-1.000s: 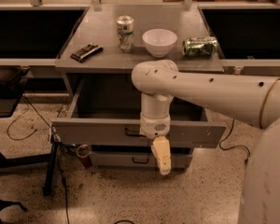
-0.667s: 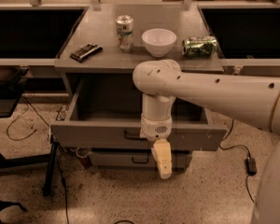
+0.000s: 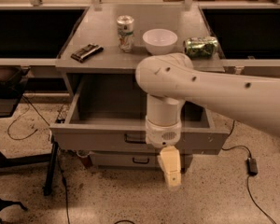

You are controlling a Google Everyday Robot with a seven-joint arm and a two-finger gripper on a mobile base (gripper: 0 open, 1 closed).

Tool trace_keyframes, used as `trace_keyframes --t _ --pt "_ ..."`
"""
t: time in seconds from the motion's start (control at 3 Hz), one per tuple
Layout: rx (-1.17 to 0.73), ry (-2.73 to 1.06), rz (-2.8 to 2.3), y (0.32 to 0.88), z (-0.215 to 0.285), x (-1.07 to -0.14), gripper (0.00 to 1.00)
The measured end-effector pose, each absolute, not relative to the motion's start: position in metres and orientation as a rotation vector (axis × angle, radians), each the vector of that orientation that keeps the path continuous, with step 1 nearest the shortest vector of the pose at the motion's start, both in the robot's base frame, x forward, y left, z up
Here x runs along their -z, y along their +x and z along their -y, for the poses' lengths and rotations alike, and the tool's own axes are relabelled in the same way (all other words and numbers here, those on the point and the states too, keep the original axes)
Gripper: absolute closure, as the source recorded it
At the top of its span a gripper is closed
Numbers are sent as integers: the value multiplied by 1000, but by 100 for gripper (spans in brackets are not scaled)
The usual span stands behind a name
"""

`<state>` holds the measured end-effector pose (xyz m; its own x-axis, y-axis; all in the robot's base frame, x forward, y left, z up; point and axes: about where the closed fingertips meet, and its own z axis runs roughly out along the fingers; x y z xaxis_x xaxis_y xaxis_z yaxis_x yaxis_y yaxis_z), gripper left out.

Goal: Open top drawer

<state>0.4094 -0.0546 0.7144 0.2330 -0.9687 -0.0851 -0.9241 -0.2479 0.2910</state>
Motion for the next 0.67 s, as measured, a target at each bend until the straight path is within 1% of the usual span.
trace_keyframes --t 0.33,0.67 --pt "316 2341 1808 398 56 -734 0" --pt "252 2381 1892 404 55 -754 0"
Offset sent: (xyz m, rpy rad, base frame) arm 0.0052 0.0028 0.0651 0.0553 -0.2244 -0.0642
